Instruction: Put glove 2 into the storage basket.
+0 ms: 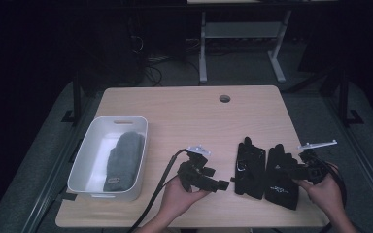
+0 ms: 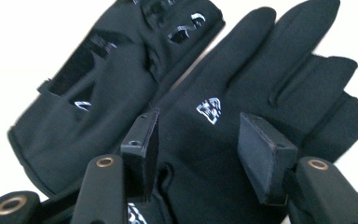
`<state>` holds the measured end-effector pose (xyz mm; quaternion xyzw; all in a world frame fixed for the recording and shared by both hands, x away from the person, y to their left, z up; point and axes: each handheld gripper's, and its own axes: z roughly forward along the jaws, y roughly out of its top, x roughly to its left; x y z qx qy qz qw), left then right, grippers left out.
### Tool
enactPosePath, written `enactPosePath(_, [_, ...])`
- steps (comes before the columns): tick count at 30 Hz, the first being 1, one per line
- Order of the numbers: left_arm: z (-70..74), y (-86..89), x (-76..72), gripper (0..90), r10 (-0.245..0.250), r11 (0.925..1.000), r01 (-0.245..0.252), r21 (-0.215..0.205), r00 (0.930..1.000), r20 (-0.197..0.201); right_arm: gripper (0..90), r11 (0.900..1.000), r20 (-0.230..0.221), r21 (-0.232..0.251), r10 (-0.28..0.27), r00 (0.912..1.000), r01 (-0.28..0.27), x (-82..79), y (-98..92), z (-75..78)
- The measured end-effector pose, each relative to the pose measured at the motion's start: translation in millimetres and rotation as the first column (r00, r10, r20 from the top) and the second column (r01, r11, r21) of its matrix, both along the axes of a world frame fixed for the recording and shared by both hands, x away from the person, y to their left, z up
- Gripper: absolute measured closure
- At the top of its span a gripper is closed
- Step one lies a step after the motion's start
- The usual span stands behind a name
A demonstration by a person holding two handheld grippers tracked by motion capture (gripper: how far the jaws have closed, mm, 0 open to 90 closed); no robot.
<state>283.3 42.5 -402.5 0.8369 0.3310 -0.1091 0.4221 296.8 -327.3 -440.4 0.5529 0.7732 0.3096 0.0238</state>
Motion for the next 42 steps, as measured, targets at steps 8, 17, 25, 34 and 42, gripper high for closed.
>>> enactPosePath(8, [-2.7, -1.2, -1.0, 23.8, 0.004, 1.0, -0.004, 0.005, 1.0, -0.004, 47.7, 0.994, 0.017, -0.103, 0.022, 0.9996, -0.02, -4.7, 4.2, -6.5])
enactPosePath(17, [-5.2, -1.0, -3.7, 23.9, 0.006, 0.9999, -0.006, 0.01, 1.0, -0.005, 56.7, 0.958, 0.069, -0.283, 0.065, 0.9955, -0.043, -9.4, 23.1, -8.7])
enactPosePath(25, [-7.3, 1.2, -4.4, 23.9, 0.002, 0.9996, -0.002, 0.03, 1.0, -0.003, 77.2, 0.967, 0.022, -0.254, 0.019, 0.9996, -0.013, -5.0, 22.2, -5.0])
enactPosePath(34, [-5.6, 5.9, -2.8, 23.9, 0.011, 0.9996, -0.011, 0.025, 0.9999, -0.001, 78.8, 0.975, 0.029, -0.219, -0.015, 0.9994, 0.021, -3.7, 16.3, 10.2])
enactPosePath(42, [-4.2, 7.1, -3.4, 23.9, 0.009, 0.9998, -0.009, 0.02, 0.9999, 0.006, 78.5, 0.989, 0.073, -0.148, -0.005, 0.9973, 0.015, -3.6, 22.5, 41.7])
